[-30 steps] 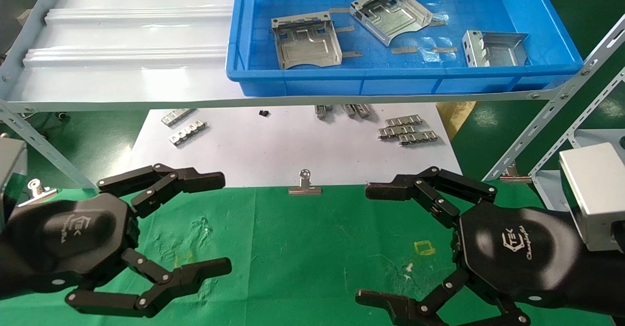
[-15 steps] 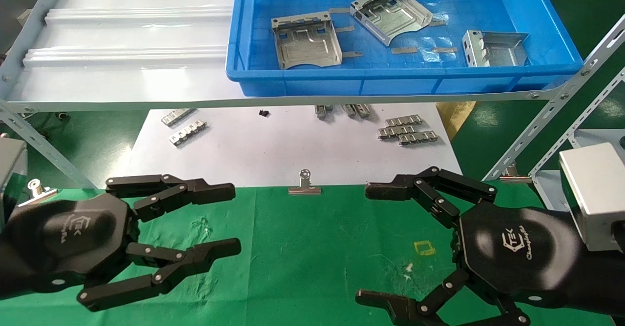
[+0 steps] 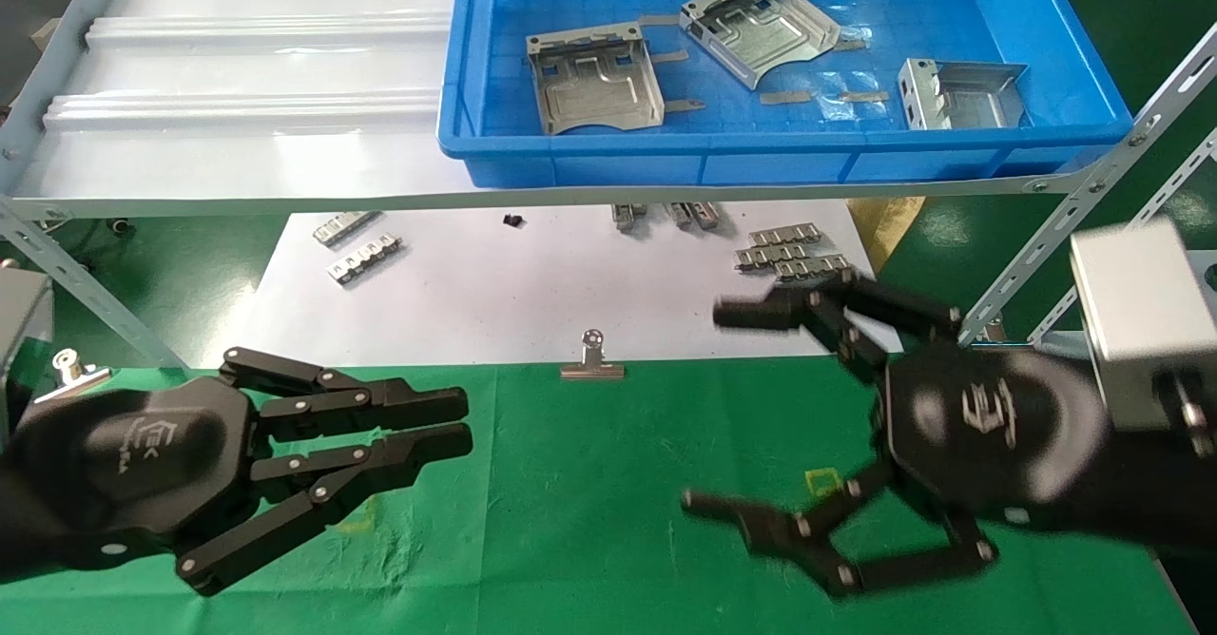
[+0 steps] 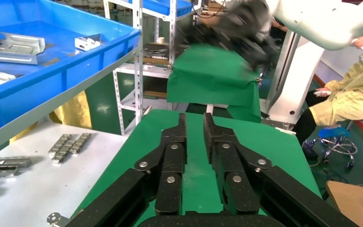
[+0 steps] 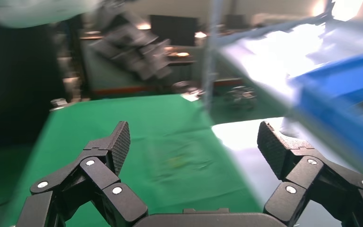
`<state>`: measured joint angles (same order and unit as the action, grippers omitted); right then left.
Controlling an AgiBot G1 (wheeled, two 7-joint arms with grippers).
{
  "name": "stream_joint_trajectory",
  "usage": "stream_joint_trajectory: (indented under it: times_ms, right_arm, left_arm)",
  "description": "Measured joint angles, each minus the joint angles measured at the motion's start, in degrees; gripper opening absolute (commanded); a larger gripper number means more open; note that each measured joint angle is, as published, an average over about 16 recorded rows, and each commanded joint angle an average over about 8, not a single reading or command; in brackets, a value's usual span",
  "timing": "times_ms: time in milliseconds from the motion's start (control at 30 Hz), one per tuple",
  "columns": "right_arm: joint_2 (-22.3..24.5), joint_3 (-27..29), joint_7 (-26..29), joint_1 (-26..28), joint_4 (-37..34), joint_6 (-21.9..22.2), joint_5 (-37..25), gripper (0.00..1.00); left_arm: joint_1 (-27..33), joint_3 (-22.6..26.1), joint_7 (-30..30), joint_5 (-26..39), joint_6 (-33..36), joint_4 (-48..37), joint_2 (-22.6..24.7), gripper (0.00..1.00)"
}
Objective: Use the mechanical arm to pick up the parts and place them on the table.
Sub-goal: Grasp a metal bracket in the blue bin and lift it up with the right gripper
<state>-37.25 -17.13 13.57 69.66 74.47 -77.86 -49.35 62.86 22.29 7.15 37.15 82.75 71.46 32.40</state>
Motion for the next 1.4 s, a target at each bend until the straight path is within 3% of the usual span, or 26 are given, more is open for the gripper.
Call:
stream_joint_trajectory:
  times_ms: [267,567,833,1100,1400]
  right_arm:
    - [-8.0,-5.7,8.8,14.2,-5.7,13.5,-16.0,1.00]
    - [-21.8,-14.4,16.2,29.1,-25.5,25.5,-34.5,0.97]
    - [-31.1,-17.8,14.7,36.5,-44.5,30.5,-41.3,0.00]
    - [-35.6,-17.5,10.8,39.9,-56.5,33.0,-41.1,0.00]
    - [-37.3,-16.0,6.6,41.1,-62.8,33.7,-38.9,0.00]
  left_arm:
    - [0.0,0.0,0.0,0.0,0.0,0.0,0.0,0.00]
    - [0.0,0.0,0.0,0.0,0.0,0.0,0.0,0.00]
    - [0.0,0.0,0.0,0.0,0.0,0.0,0.0,0.00]
    - [0.0,0.0,0.0,0.0,0.0,0.0,0.0,0.00]
    - [0.0,0.0,0.0,0.0,0.0,0.0,0.0,0.00]
